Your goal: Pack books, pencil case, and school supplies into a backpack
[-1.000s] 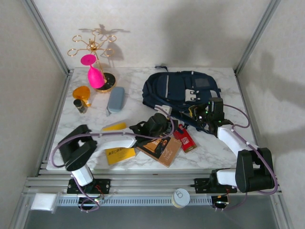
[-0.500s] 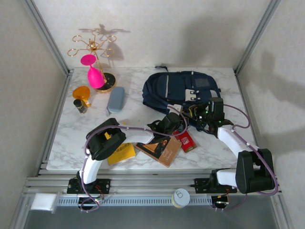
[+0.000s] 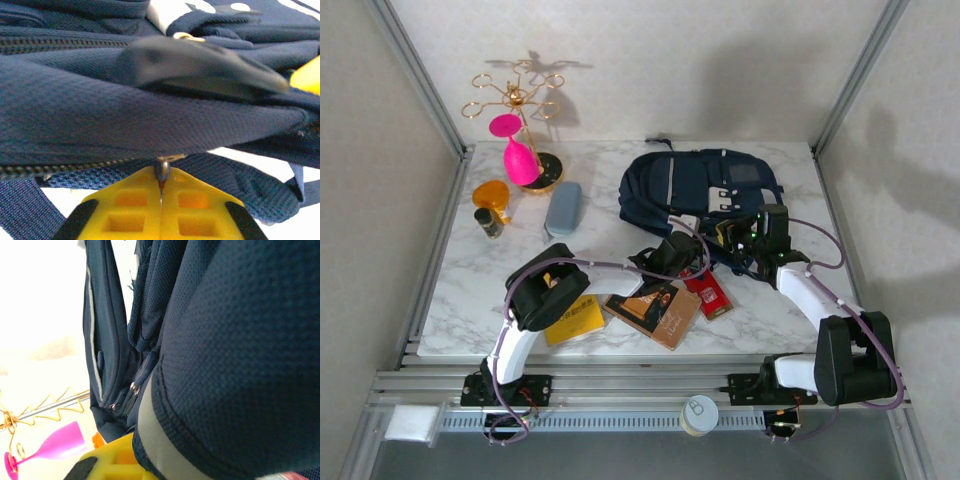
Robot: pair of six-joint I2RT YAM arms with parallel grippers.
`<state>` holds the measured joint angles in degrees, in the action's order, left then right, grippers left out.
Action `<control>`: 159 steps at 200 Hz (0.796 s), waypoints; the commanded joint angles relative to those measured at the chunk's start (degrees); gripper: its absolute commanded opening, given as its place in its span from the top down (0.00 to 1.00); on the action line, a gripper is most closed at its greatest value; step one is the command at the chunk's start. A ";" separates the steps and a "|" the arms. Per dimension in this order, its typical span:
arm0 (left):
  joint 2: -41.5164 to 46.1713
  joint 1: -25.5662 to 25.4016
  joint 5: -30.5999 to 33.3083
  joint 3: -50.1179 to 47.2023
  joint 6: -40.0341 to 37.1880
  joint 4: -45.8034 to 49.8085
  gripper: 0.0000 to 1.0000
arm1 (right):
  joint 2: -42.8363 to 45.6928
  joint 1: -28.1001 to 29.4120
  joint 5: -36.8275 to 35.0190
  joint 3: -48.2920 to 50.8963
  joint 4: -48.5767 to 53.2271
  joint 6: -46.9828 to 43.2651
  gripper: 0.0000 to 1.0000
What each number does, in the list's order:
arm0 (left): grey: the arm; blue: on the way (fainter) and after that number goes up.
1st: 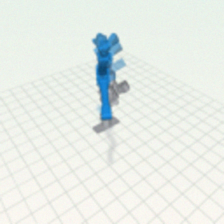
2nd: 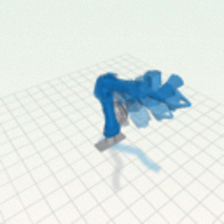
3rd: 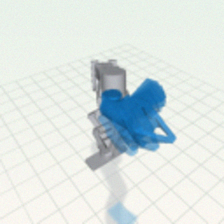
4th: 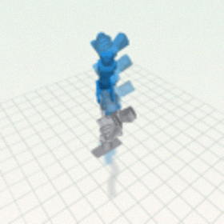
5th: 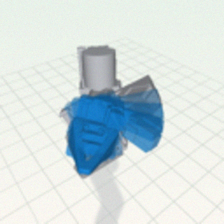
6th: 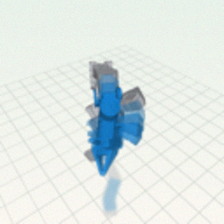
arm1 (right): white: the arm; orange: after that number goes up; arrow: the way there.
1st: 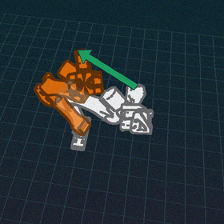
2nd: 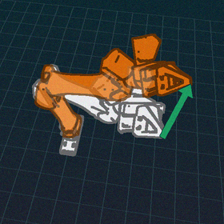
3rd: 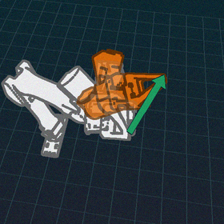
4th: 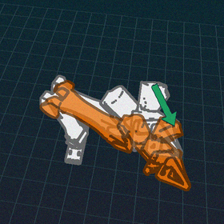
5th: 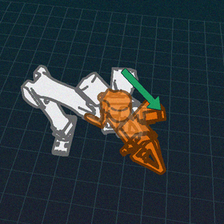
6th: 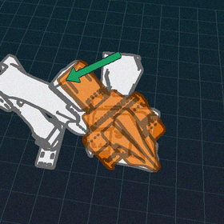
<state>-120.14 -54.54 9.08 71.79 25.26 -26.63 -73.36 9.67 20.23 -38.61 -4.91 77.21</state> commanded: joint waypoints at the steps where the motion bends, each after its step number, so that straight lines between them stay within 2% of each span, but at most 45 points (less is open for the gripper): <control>1: 2.74 0.75 1.02 -2.03 -0.42 -0.53 1.00 | 1.46 0.52 0.27 -1.34 -2.60 -1.27 1.00; 42: 5.85 1.02 -1.08 -5.28 -1.34 -1.60 1.00 | 0.65 0.57 0.27 -1.98 -2.61 -2.39 1.00; 80: 9.92 2.04 -7.20 -11.36 -1.85 -6.74 1.00 | -0.94 -0.47 2.01 -3.89 -1.71 -4.55 1.00; 115: 13.43 3.64 -8.27 -12.17 -0.91 -1.76 1.00 | -2.49 -3.29 4.94 -6.10 -0.81 -7.37 1.00; 159: 17.47 3.83 -10.06 -14.52 -4.77 2.99 1.00 | -5.98 -6.99 8.05 -11.38 3.01 -12.98 1.00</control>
<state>-105.51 -51.16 0.73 59.05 23.40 -28.27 -78.35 4.82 26.17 -45.19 -0.73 68.82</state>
